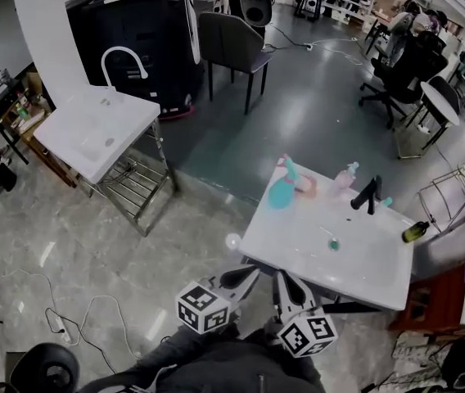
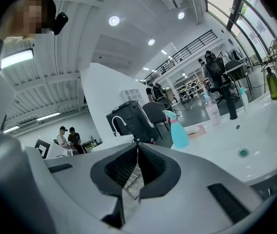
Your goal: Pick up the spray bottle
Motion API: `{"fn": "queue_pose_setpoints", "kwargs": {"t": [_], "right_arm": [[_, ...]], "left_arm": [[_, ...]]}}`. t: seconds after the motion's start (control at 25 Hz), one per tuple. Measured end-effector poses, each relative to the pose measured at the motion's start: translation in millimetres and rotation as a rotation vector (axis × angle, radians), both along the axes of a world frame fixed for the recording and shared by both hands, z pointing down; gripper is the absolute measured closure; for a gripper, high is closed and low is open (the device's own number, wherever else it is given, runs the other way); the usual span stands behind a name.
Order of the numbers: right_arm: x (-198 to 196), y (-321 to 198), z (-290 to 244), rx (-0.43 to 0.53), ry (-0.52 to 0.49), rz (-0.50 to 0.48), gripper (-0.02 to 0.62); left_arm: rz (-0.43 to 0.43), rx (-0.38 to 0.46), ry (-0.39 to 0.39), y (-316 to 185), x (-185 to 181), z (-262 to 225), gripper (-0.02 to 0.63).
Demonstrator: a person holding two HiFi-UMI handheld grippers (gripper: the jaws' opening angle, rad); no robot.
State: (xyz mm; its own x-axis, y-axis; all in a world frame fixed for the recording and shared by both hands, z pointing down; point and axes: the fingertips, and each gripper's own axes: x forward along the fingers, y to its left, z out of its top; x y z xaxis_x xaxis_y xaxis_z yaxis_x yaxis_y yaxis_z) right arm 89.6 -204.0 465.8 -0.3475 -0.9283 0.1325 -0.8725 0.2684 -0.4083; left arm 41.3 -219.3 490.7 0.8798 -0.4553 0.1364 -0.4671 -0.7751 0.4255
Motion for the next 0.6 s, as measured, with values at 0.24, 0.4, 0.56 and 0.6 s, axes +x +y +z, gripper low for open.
{"fn": "queue_pose_setpoints", "kwargs": {"t": [0.24,0.4,0.56,0.6], "right_arm": [[4,-2,3,-0.006,-0.003,0.043,0.583],[9,-2,-1,-0.004,0.012,0.052,0.583],[20,-20,-6,-0.001,0.029,0.06,0.583],[22,-26,-9,0.004,0.034,0.061,0.583]], "left_arm": [[0.036,-0.015,-0.004,3,2,8,0.603],[0.049,-0.018,-0.01,3,5,6,0.603],[0.011,-0.001,-0.003,-16,-1,-6,0.603],[-0.004,-0.008,-0.003,-22,-4,-6,0.603]]}}
